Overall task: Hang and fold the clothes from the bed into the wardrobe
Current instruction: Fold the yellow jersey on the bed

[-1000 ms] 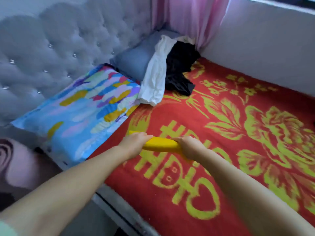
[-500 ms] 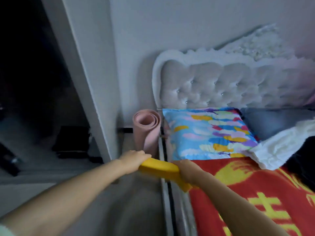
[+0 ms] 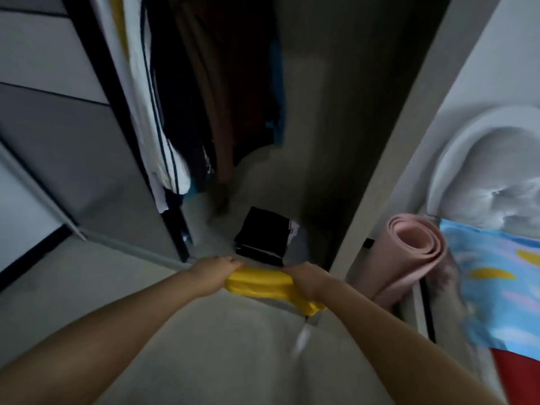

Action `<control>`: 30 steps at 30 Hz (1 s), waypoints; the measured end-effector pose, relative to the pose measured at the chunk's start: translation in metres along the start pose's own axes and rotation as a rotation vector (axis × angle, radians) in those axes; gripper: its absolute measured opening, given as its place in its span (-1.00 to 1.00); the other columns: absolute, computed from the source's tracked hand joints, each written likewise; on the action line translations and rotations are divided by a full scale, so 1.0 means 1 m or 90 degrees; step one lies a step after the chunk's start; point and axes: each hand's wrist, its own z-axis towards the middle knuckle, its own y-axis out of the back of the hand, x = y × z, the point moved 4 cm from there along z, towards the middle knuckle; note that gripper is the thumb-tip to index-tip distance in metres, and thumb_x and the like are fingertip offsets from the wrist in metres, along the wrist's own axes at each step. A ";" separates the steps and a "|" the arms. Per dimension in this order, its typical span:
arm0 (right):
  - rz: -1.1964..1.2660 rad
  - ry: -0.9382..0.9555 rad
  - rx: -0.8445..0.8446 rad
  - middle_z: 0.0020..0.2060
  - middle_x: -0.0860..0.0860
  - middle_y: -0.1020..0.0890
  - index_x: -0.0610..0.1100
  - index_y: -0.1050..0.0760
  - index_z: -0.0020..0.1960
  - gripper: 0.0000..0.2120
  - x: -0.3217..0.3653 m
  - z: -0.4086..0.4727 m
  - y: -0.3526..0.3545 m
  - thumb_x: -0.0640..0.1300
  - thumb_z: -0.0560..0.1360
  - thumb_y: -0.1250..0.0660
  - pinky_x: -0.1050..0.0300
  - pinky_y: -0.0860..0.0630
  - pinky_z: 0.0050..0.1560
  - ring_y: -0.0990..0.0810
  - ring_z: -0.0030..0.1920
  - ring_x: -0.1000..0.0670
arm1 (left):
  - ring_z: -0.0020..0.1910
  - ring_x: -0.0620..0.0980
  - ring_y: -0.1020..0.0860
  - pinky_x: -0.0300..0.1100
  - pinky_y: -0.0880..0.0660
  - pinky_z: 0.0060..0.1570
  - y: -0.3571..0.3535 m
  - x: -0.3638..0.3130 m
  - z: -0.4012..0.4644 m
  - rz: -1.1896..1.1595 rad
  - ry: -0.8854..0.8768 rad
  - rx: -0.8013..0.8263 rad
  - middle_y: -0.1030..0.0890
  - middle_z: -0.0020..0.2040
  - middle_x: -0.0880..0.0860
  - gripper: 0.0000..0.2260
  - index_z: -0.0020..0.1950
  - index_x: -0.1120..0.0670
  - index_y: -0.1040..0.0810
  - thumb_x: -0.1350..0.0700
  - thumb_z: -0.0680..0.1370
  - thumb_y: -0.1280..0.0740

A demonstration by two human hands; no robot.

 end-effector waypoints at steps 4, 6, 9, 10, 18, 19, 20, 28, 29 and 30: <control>0.024 0.004 0.004 0.29 -0.16 -0.49 -0.02 -0.31 0.45 -0.54 0.030 0.052 0.002 -0.22 0.56 -0.15 -0.09 -0.47 0.18 -0.48 0.27 -0.21 | 0.19 0.13 -0.48 -0.08 -0.44 0.07 0.000 0.062 0.008 -0.016 0.014 0.008 -0.40 0.29 0.13 -0.50 0.48 -0.01 -0.26 0.27 0.55 -0.12; 0.023 0.005 0.014 0.31 -0.16 -0.48 -0.01 -0.29 0.46 -0.53 0.027 0.079 0.006 -0.21 0.56 -0.15 -0.08 -0.46 0.19 -0.47 0.28 -0.20 | 0.19 0.15 -0.49 -0.06 -0.44 0.08 0.000 0.081 0.028 -0.024 0.015 0.013 -0.38 0.30 0.14 -0.51 0.48 0.00 -0.26 0.26 0.55 -0.13; 0.012 0.011 0.034 0.34 -0.16 -0.45 0.01 -0.26 0.49 -0.50 0.014 0.111 0.009 -0.21 0.56 -0.15 -0.06 -0.44 0.24 -0.44 0.32 -0.19 | 0.21 0.17 -0.48 -0.07 -0.41 0.09 -0.009 0.095 0.059 -0.019 0.002 0.057 -0.37 0.32 0.15 -0.53 0.50 -0.01 -0.22 0.16 0.58 -0.17; 0.016 0.009 0.042 0.35 -0.16 -0.45 0.00 -0.26 0.49 -0.49 0.007 0.124 0.007 -0.22 0.56 -0.15 -0.05 -0.42 0.26 -0.43 0.33 -0.18 | 0.22 0.16 -0.48 -0.09 -0.41 0.10 -0.013 0.101 0.073 -0.029 0.001 0.073 -0.38 0.32 0.15 -0.55 0.49 -0.01 -0.23 0.11 0.59 -0.18; 0.105 -0.024 0.058 0.35 -0.17 -0.45 -0.05 -0.31 0.47 -0.49 -0.076 0.254 0.013 -0.28 0.53 -0.16 0.08 -0.37 0.27 -0.43 0.34 -0.17 | 0.25 0.22 -0.47 0.01 -0.42 0.18 -0.003 0.151 0.216 -0.019 -0.009 0.123 -0.42 0.31 0.19 -0.57 0.45 0.05 -0.30 0.19 0.57 -0.19; 0.112 -0.032 0.066 0.36 -0.16 -0.45 -0.05 -0.31 0.47 -0.49 -0.089 0.281 0.013 -0.28 0.53 -0.17 0.11 -0.34 0.27 -0.43 0.34 -0.16 | 0.24 0.22 -0.47 0.00 -0.42 0.17 -0.004 0.164 0.245 -0.020 -0.006 0.120 -0.42 0.31 0.19 -0.57 0.45 0.06 -0.30 0.23 0.57 -0.16; 0.124 -0.034 0.067 0.37 -0.15 -0.45 -0.06 -0.32 0.46 -0.50 -0.102 0.304 0.012 -0.27 0.54 -0.17 0.13 -0.33 0.26 -0.42 0.34 -0.15 | 0.24 0.22 -0.47 0.00 -0.42 0.16 -0.004 0.175 0.269 -0.026 -0.008 0.116 -0.42 0.31 0.19 -0.57 0.45 0.06 -0.30 0.24 0.58 -0.14; 0.069 -0.069 0.024 0.32 -0.14 -0.49 -0.02 -0.25 0.50 -0.47 -0.180 0.464 0.009 -0.27 0.55 -0.17 0.08 -0.37 0.25 -0.49 0.27 -0.15 | 0.27 0.16 -0.46 -0.05 -0.40 0.20 -0.050 0.251 0.437 0.031 -0.047 0.090 -0.39 0.35 0.15 -0.56 0.50 0.04 -0.22 0.19 0.61 -0.12; 0.052 -0.075 0.003 0.30 -0.13 -0.50 0.00 -0.24 0.50 -0.44 -0.190 0.483 0.010 -0.27 0.53 -0.20 0.05 -0.41 0.22 -0.51 0.25 -0.16 | 0.28 0.16 -0.44 -0.04 -0.39 0.19 -0.058 0.260 0.462 0.045 -0.051 0.068 -0.38 0.36 0.15 -0.55 0.53 0.02 -0.19 0.18 0.62 -0.10; 0.040 -0.085 -0.012 0.30 -0.12 -0.49 0.02 -0.22 0.50 -0.42 -0.199 0.498 0.011 -0.26 0.53 -0.23 0.02 -0.44 0.20 -0.52 0.24 -0.17 | 0.30 0.16 -0.42 -0.03 -0.38 0.19 -0.064 0.267 0.485 0.055 -0.049 0.040 -0.35 0.38 0.14 -0.54 0.54 0.00 -0.16 0.19 0.63 -0.07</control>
